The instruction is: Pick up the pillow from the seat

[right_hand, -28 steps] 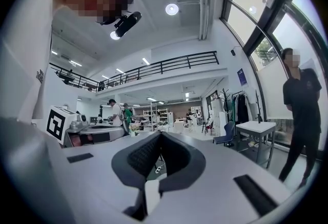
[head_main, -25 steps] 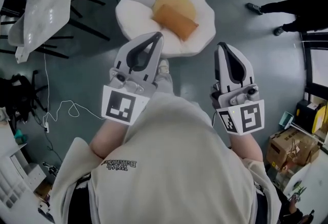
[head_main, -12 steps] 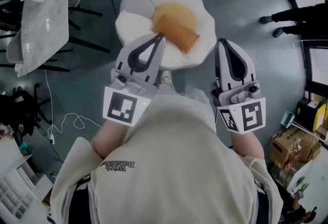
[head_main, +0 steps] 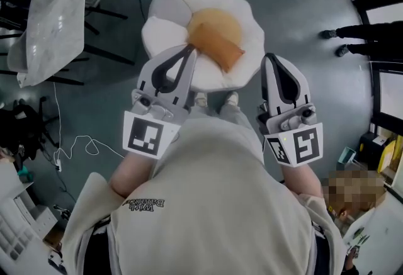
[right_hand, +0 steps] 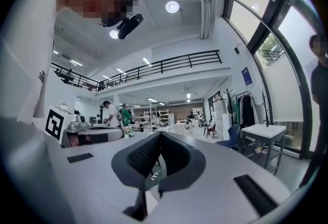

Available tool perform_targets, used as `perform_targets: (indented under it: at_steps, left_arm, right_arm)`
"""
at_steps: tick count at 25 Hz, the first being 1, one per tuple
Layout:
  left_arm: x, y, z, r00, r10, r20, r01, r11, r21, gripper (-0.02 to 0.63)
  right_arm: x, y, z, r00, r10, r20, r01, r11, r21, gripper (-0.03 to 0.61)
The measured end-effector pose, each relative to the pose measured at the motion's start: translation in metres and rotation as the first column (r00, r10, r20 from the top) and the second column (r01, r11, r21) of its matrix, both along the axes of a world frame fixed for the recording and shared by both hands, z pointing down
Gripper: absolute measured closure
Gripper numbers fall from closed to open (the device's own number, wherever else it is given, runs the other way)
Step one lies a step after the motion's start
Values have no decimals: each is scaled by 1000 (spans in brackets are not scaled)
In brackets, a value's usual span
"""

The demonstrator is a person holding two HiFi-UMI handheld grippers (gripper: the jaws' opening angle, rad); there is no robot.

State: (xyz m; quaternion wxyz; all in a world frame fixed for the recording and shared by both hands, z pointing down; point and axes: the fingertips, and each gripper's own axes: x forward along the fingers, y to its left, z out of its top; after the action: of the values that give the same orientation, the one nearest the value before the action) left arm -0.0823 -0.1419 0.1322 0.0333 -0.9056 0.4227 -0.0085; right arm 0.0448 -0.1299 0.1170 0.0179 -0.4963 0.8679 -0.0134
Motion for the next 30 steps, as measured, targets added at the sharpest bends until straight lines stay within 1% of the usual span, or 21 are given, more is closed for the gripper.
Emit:
perform_targets:
  at_steps: [6,12,18,19,20,21,23,25,28,30]
  left_arm:
    - [13,-13,5,999,-45,-4,45,999,-26,604]
    - [32,-33,20,999,-47,15,48,998,-51,604]
    - [39,-76,48,998,-56,0,55,996,-76,604]
    - [40,-85,57,998,-58,-1,58,995,-80,604]
    - [41,-93,66,998,-61,0,61,994,-85,604]
    - [42,-101,77,998,-64,2,64,994,-91,604]
    - [45,-115,104,998,-69,10,70,992,-107,604]
    - [47,-128,137,997,-72,18,74,989,-126,604]
    - [49,-143,199,997,-65,41,70,985,-156,604]
    - [50,-150,246,996,-58,70,70,980,-184,604]
  right_arm:
    - [15,-15,9,999,-44,2,44,998,-35,569]
    - [29,-41,29,997,-71,-16,69,994,-84,569]
    - [30,-90,74,994,-105,-36,98,982,-160,564]
    - [29,-99,85,993,-112,-37,103,978,-181,537]
    - [28,-108,99,992,-119,-39,109,973,-205,475]
    - [28,-117,113,991,-126,-41,114,967,-226,460]
    - [28,-134,145,988,-142,-55,123,957,-263,452]
    - [24,-149,183,983,-167,-74,137,944,-301,425]
    - [15,-167,250,973,-208,-98,160,919,-360,395]
    - [10,-177,300,968,-226,-109,166,900,-403,370]
